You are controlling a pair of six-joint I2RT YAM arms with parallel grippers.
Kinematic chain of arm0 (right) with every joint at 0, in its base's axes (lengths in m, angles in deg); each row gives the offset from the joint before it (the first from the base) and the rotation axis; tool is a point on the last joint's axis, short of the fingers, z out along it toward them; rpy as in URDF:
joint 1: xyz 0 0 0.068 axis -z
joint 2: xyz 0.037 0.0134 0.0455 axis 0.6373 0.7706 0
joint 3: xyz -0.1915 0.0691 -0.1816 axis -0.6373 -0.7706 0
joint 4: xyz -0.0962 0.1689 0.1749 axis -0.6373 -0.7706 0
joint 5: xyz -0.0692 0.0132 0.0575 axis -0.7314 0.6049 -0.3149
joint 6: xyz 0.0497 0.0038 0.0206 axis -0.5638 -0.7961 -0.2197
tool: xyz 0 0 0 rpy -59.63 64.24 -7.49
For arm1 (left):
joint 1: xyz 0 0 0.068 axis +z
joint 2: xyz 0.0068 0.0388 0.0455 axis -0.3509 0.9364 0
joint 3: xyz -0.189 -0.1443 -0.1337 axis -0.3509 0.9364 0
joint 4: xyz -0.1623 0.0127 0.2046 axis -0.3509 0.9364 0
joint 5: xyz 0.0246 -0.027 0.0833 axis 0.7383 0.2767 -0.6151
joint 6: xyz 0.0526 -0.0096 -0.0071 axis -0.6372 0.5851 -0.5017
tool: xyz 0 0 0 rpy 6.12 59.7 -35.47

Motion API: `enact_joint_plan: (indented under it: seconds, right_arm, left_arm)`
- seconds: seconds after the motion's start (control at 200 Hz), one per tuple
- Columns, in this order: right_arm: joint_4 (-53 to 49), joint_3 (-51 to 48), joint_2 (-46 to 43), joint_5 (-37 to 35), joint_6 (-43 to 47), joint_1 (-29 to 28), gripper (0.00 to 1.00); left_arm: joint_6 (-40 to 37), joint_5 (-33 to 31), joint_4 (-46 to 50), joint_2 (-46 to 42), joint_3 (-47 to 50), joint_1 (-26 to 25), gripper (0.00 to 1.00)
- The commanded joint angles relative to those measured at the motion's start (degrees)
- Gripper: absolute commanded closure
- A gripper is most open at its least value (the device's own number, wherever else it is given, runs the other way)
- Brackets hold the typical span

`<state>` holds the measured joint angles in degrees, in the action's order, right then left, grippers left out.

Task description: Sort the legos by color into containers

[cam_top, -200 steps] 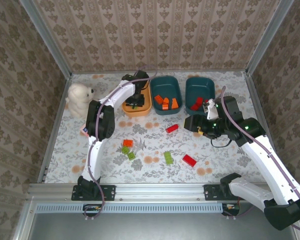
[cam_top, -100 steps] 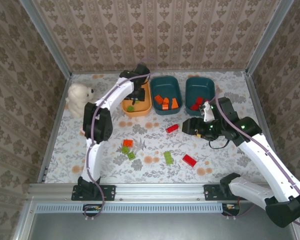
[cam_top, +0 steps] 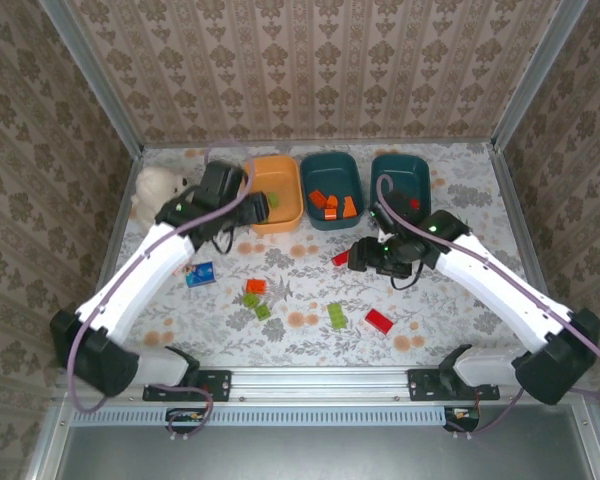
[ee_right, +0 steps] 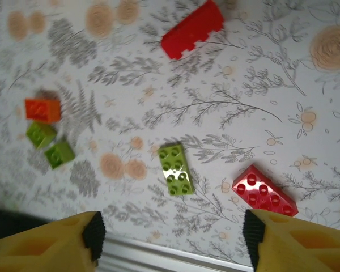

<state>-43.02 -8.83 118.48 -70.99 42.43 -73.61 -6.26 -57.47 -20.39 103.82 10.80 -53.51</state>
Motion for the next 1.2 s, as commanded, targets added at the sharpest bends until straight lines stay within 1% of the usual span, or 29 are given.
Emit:
enact_joint_plan:
  seconds: [0.0, 0.06, 0.14, 0.21, 0.34, 0.545, 0.71, 0.8, 0.89, 0.995, 1.07, 1.14, 1.195]
  right_arm:
    - [3.54, 0.39, 5.82, -4.77, -10.85, -0.69, 0.35]
    - [5.63, 1.13, 10.54, -4.55, -13.80, -1.05, 0.35]
    - [11.25, 0.81, 15.36, -3.41, -16.30, -1.78, 0.35]
    - [15.12, 0.94, 19.41, -2.82, -18.01, -1.93, 0.33]
    - [18.57, 2.97, 25.05, -4.20, -20.24, -1.37, 0.31]
    - [18.49, 6.57, 32.30, -6.13, -23.50, 0.59, 0.34]
    - [16.66, 8.71, 36.29, -6.68, -25.40, 2.17, 0.42]
    - [15.29, 9.65, 37.91, -6.34, -26.48, 2.72, 0.43]
    - [16.62, 10.03, 39.06, -5.99, -26.70, 3.03, 0.43]
    - [16.86, 11.65, 40.87, -5.94, -26.19, 3.08, 0.52]
    - [16.25, 12.35, 41.63, -6.23, -25.97, 3.04, 0.61]
    - [15.89, 12.12, 41.01, -6.95, -26.02, 3.04, 0.70]
    - [15.44, 11.78, 39.21, -8.17, -25.64, 3.04, 0.75]
  left_arm:
    - [3.76, 1.51, -3.25, -7.00, 8.37, -2.92, 0.30]
    - [5.07, 0.89, -2.92, -11.05, 12.59, -4.54, 0.30]
    - [6.84, 0.18, -1.72, -15.33, 16.70, -6.15, 0.30]
    - [8.00, -0.29, -0.59, -18.10, 18.58, -7.01, 0.30]
    - [8.41, -1.09, 1.21, -20.76, 19.59, -7.87, 0.30]
    - [8.38, -2.04, 3.23, -23.17, 19.55, -7.99, 0.30]
    - [8.02, -2.20, 4.09, -23.89, 19.07, -8.19, 0.30]
    - [7.95, -2.34, 4.35, -23.91, 18.76, -8.25, 0.30]
    - [7.66, -2.33, 4.18, -23.78, 18.55, -8.25, 0.30]
    - [7.57, -2.08, 3.90, -23.31, 18.48, -8.29, 0.30]
    - [7.59, -1.90, 3.53, -22.96, 18.23, -8.32, 0.30]
    - [7.60, -1.97, 3.41, -22.63, 18.07, -8.37, 0.30]
    - [7.52, -2.11, 3.46, -22.57, 17.84, -8.43, 0.30]
